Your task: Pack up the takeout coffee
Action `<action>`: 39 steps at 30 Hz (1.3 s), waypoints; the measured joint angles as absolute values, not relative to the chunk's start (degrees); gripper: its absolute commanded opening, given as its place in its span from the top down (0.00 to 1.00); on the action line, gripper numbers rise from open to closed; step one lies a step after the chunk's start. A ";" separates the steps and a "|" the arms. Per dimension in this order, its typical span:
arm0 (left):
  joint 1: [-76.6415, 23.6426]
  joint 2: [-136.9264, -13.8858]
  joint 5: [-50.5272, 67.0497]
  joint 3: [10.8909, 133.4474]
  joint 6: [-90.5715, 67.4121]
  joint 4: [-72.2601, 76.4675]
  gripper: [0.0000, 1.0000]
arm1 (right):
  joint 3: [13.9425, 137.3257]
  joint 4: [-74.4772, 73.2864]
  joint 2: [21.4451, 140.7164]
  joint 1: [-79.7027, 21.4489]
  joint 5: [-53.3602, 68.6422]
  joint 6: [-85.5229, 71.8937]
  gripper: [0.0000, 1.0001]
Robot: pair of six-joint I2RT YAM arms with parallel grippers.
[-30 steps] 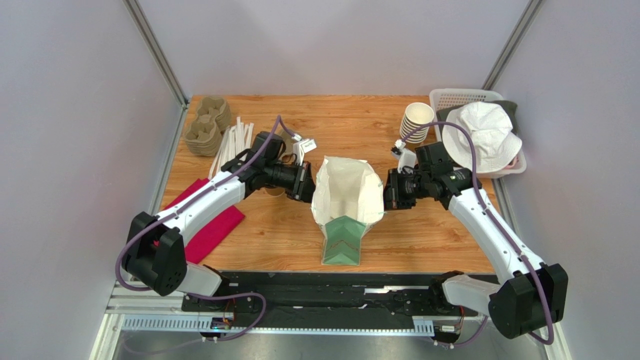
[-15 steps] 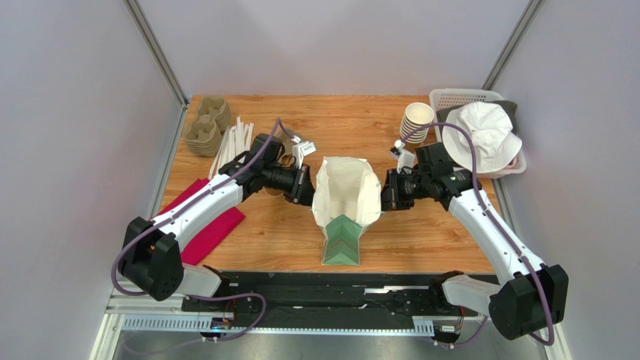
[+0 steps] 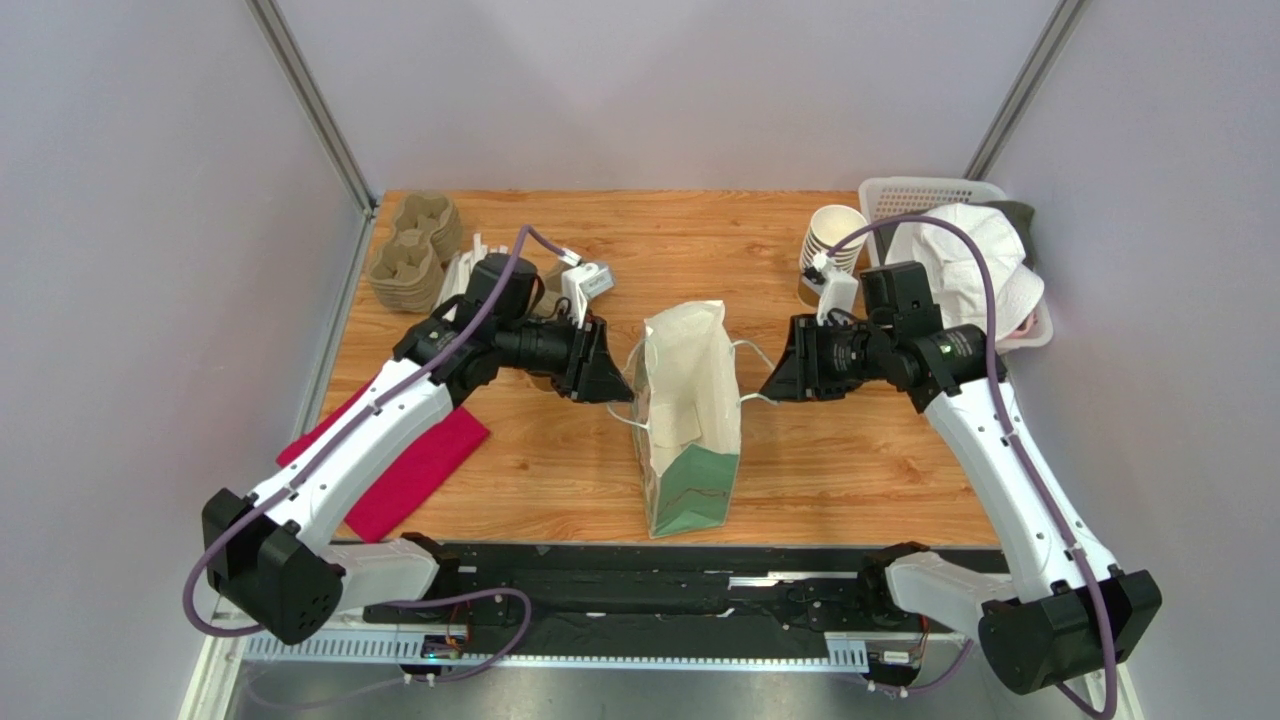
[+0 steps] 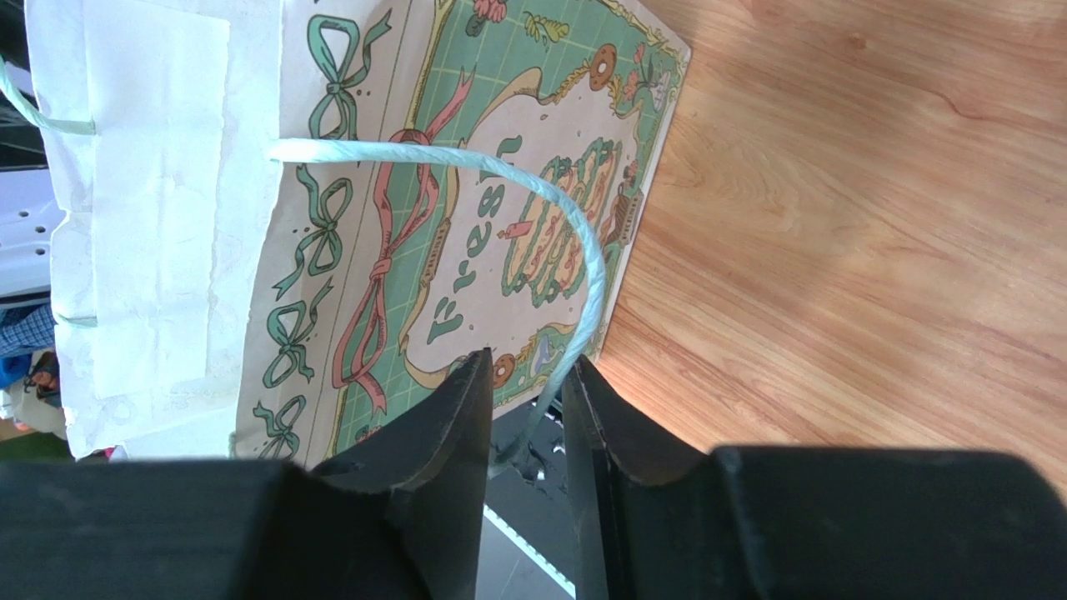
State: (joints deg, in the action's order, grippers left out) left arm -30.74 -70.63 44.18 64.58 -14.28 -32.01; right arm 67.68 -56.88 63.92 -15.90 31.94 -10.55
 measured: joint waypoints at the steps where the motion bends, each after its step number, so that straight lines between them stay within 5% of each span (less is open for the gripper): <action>1: -30.74 -70.28 43.90 64.79 -14.02 -32.38 0.54 | 68.01 -57.41 63.92 -15.88 31.79 -10.46 0.55; 20: -29.30 -68.34 41.06 71.99 -12.71 -37.26 0.23 | 83.94 -62.83 64.47 -15.66 27.51 -5.58 0.01; 31: -25.98 -68.42 44.80 77.10 -10.17 -41.28 0.11 | 107.53 -61.63 79.77 -15.88 31.14 11.07 0.02; 39: -18.76 -67.94 53.17 79.83 -8.49 -41.47 0.09 | 111.85 -62.30 89.01 -21.63 30.61 22.70 0.07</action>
State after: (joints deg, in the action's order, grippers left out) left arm -18.76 -67.94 53.17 79.83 -8.49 -41.47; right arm 111.85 -62.30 89.01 -21.63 30.61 22.70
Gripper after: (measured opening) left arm 0.906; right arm 0.951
